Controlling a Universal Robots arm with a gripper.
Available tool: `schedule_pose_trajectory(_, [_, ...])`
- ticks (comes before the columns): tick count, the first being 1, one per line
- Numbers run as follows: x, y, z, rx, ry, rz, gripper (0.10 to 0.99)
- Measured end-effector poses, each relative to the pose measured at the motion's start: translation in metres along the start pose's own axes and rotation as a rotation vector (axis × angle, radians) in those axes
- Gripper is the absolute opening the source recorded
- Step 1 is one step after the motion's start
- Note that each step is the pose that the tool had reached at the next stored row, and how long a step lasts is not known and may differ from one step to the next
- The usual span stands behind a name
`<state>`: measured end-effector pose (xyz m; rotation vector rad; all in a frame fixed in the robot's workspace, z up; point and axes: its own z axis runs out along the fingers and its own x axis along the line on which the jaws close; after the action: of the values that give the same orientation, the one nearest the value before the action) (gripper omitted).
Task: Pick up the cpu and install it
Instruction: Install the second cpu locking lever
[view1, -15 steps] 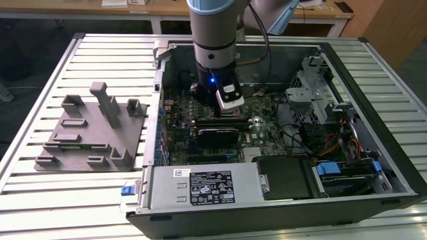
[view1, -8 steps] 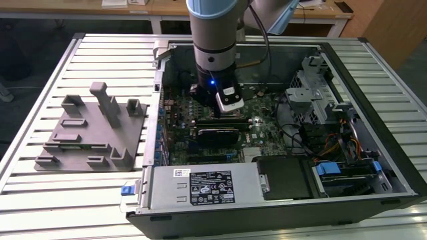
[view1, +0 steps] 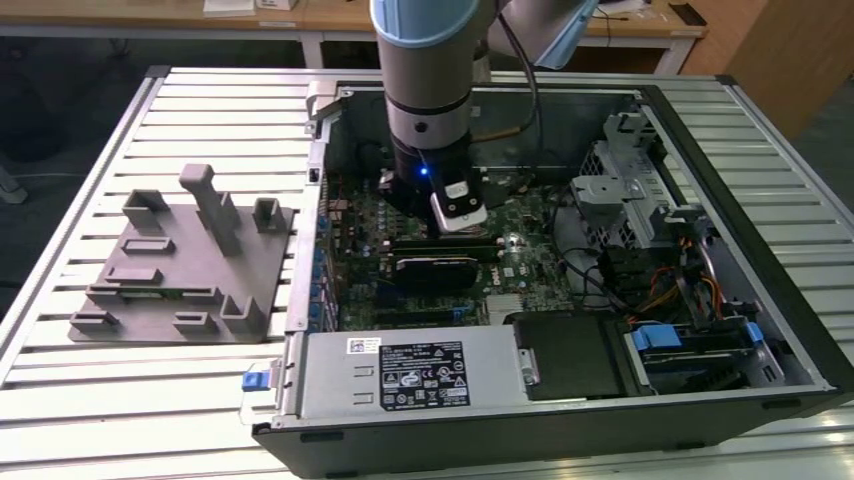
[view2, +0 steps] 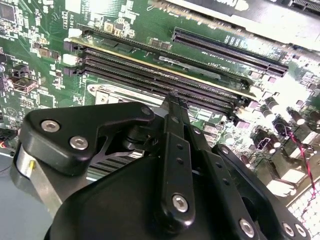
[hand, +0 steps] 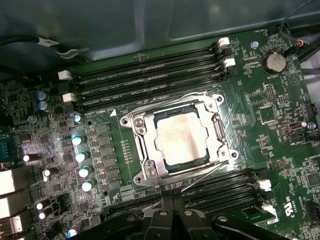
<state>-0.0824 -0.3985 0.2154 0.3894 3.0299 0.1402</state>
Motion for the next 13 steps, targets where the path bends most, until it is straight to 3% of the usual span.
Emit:
schedule_pose_trajectory(9, [0.0021, -0.0075, 0.0029, -0.032, 0.0083, 0.003, 0.106])
schedule_pose_trajectory(13, [0.0036, -0.0094, 0.0060, -0.054, 0.0139, 0.005, 0.106])
